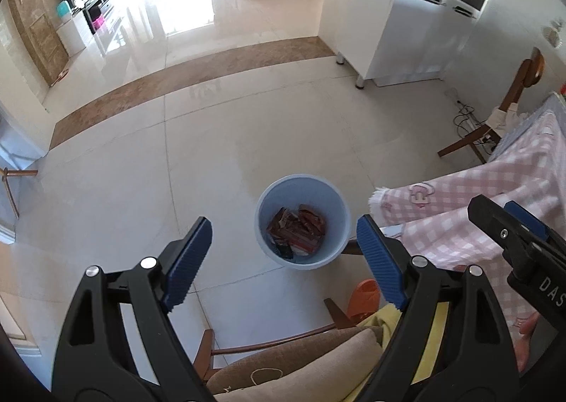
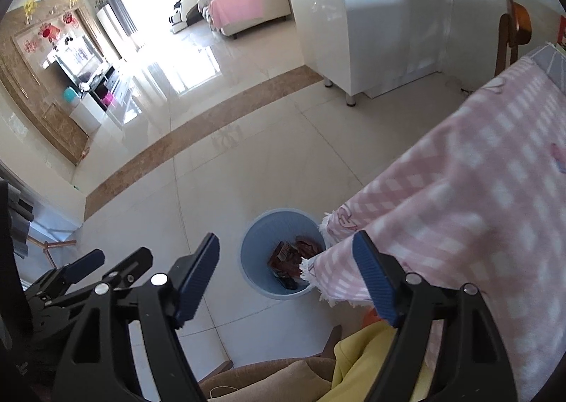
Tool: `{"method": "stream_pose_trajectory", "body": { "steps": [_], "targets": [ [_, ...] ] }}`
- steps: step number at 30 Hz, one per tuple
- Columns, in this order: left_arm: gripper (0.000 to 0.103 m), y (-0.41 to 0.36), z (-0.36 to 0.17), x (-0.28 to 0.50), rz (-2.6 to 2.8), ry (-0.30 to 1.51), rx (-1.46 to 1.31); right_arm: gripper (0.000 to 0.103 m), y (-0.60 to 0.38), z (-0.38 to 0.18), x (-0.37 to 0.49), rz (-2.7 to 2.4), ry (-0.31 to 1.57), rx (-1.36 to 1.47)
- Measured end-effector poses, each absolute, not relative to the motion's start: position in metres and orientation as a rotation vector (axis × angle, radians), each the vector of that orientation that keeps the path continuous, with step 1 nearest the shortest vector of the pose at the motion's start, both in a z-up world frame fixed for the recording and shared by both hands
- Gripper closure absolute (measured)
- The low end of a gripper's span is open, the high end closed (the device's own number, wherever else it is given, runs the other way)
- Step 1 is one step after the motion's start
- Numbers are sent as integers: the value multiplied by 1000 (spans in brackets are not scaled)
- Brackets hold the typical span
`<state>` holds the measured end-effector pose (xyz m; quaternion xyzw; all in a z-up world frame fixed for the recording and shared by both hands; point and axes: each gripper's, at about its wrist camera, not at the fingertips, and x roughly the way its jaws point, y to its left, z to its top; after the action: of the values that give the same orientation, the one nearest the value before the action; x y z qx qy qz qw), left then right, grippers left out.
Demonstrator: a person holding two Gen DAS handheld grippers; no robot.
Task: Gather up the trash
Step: 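Open the left tool over the bin while the right tool releases the tube, then move both open tools back over the table toward the trash pile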
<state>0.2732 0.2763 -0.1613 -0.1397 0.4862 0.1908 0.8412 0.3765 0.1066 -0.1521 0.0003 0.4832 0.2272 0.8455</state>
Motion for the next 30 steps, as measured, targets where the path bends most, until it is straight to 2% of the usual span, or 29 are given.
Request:
{"method": "stream_pose_trajectory", "body": {
  "steps": [16,30],
  "targets": [
    [20,173,-106,291,202,903,-183,21,-1,-93,351,345,860,113],
    [20,32,-73,312,-62,862,-65,19,-157,-77,337,95,791,247]
  ]
}}
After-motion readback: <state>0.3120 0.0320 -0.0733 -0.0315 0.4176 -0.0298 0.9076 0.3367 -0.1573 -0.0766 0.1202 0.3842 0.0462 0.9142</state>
